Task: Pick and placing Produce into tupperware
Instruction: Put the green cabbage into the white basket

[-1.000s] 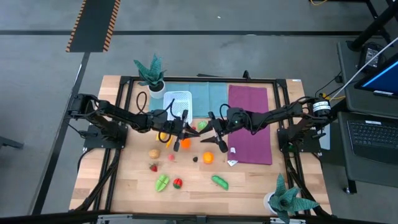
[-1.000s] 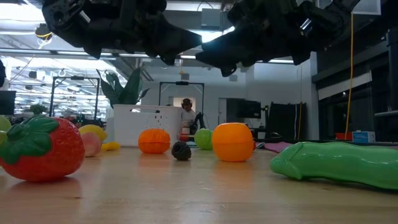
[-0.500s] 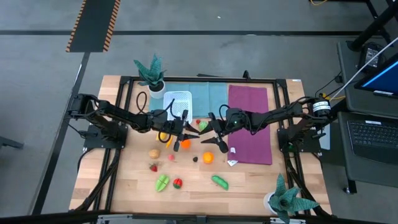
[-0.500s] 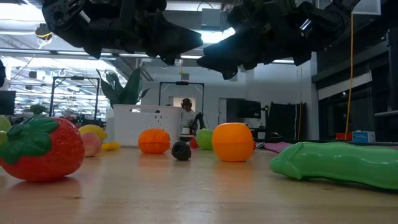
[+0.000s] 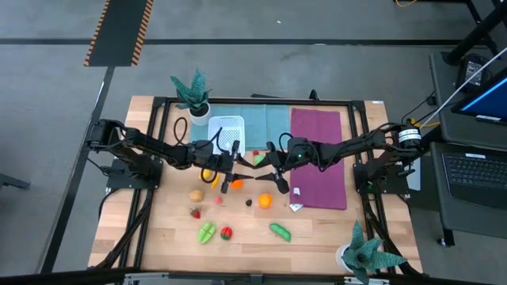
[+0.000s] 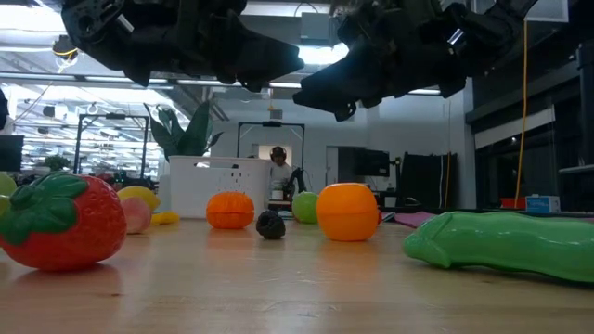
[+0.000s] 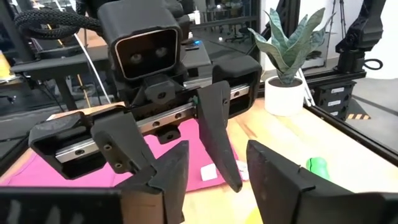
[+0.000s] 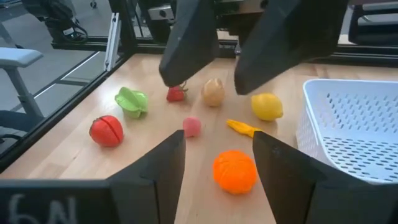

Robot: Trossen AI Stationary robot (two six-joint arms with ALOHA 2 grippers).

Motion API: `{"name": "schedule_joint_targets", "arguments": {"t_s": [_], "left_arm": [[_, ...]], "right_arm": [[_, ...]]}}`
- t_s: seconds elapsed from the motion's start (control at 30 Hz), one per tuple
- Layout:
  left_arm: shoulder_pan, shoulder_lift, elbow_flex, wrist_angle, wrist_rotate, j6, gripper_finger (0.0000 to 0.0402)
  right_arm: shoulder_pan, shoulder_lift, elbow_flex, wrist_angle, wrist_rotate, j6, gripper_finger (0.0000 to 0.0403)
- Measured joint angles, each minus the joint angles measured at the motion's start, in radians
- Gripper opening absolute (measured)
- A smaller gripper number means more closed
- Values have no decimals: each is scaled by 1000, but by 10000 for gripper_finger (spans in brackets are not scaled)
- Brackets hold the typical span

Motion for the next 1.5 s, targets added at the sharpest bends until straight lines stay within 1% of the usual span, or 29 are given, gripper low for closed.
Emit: {"name": "schedule_joint_targets", "arguments": {"t_s": [0.2, 0.37, 0.43, 0.5, 0.57, 0.67, 0.73, 0.87, 0.97, 1.07, 1.1, 1.2, 1.27, 1.4, 1.5], "left_arm": [[1, 0, 0, 0, -1, 0, 170], [1, 0, 0, -4, -1, 0, 167], [1, 0, 0, -4, -1, 0, 163], [1, 0, 0, -6, -1, 0, 160], [1, 0, 0, -17, -1, 1, 157], [7, 0, 0, -50, -7, 2, 152], [18, 0, 0, -73, -10, 1, 149], [45, -11, -1, -139, -11, 0, 143], [72, -52, -1, -209, -11, -2, 138], [94, -108, -1, -299, -11, -2, 131], [101, -133, -1, -333, -11, -2, 129], [122, -209, -1, -439, -10, 0, 123], [137, -260, -1, -519, -10, 5, 119], [162, -347, -1, -630, -10, 6, 111], [177, -395, -20, -641, -9, 2, 105]], "right_arm": [[-2, 0, 1, -48, 0, -1, 190], [-8, 0, 1, -50, 1, -18, 190], [-8, 0, 1, -47, 32, -23, 190], [-7, 0, 1, -45, 90, -17, 190], [-7, 0, 1, -45, 116, -12, 192], [-8, 0, 1, -45, 121, -22, 206], [-7, 0, 1, -45, 126, -22, 223], [-7, 0, 1, -52, 203, -28, 264], [-11, 0, 1, -70, 225, -35, 288], [-21, 0, 1, -87, 239, -46, 296], [-22, 0, 1, -95, 263, -44, 296], [-22, 0, 1, -111, 388, -56, 290], [-22, 0, 1, -110, 427, -65, 285], [-21, 0, 1, -122, 422, -58, 279], [-31, 0, 1, -188, 381, -13, 279]]}}
